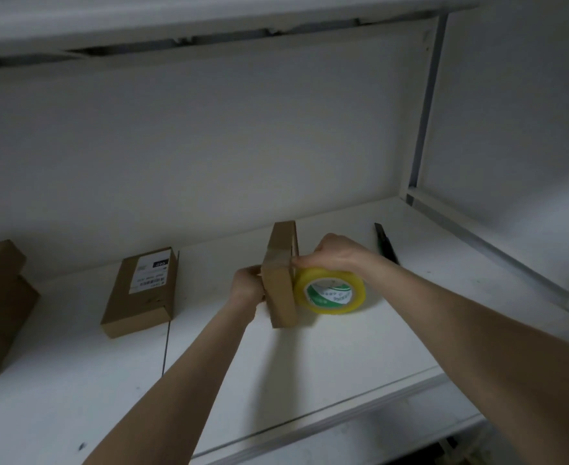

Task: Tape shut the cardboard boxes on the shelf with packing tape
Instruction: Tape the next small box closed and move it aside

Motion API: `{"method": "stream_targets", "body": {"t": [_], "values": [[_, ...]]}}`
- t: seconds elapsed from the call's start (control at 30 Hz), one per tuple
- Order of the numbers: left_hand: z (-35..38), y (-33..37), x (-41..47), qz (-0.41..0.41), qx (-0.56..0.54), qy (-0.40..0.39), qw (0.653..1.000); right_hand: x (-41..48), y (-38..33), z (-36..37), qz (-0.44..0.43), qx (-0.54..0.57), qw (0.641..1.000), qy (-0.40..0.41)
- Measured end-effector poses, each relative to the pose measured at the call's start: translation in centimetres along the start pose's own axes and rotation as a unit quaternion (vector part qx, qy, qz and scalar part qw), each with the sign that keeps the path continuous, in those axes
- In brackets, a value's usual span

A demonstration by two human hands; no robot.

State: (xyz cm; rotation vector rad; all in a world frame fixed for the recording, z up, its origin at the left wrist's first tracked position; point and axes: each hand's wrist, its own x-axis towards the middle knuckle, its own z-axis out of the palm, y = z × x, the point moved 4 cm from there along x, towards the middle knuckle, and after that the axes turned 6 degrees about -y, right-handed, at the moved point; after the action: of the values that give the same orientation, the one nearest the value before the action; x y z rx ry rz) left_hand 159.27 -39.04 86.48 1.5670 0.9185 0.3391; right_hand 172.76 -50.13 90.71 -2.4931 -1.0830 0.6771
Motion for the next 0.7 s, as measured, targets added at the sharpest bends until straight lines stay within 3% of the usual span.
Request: {"method": "stream_targets", "body": {"t": [0.13,0.2,0.3,0.37,0.43,0.5,0.57,0.7], "values": [[-1.2,0.1,-0.2,-0.069,-0.053,-0.107,0.991,0.4,-0.7,1.8,-0.004,-0.044,0.999,-0.014],[-1.2,0.7,0.3,-0.060,0.013,-0.144,0.988,0.3,-1.2,2.2,-0.003,-0.042,0.999,-0.014],[-0.4,1.9,1.9,0.012,0.190,-0.096,0.977,0.4,-2.0,2.5,0.011,-0.053,0.998,-0.015],[0.0,2.2,2.6,0.032,0.317,-0.030,0.947,0.5,-2.3,2.8,0.017,-0.072,0.997,-0.011],[0.1,2.3,2.7,0.044,0.376,0.001,0.926,0.5,-1.9,3.1,0.007,-0.052,0.998,-0.023],[-0.4,2.2,2.9,0.045,0.347,-0.002,0.937,0.0,-1.0,2.8,-0.021,0.048,0.997,-0.053],[-1.4,1.9,3.0,0.040,0.250,0.006,0.967,-0.6,-0.1,1.9,-0.052,0.155,0.984,-0.075],[-2.6,1.4,2.8,0.038,0.060,-0.017,0.997,-1.2,0.5,-0.1,-0.088,0.212,0.971,-0.068]]}}
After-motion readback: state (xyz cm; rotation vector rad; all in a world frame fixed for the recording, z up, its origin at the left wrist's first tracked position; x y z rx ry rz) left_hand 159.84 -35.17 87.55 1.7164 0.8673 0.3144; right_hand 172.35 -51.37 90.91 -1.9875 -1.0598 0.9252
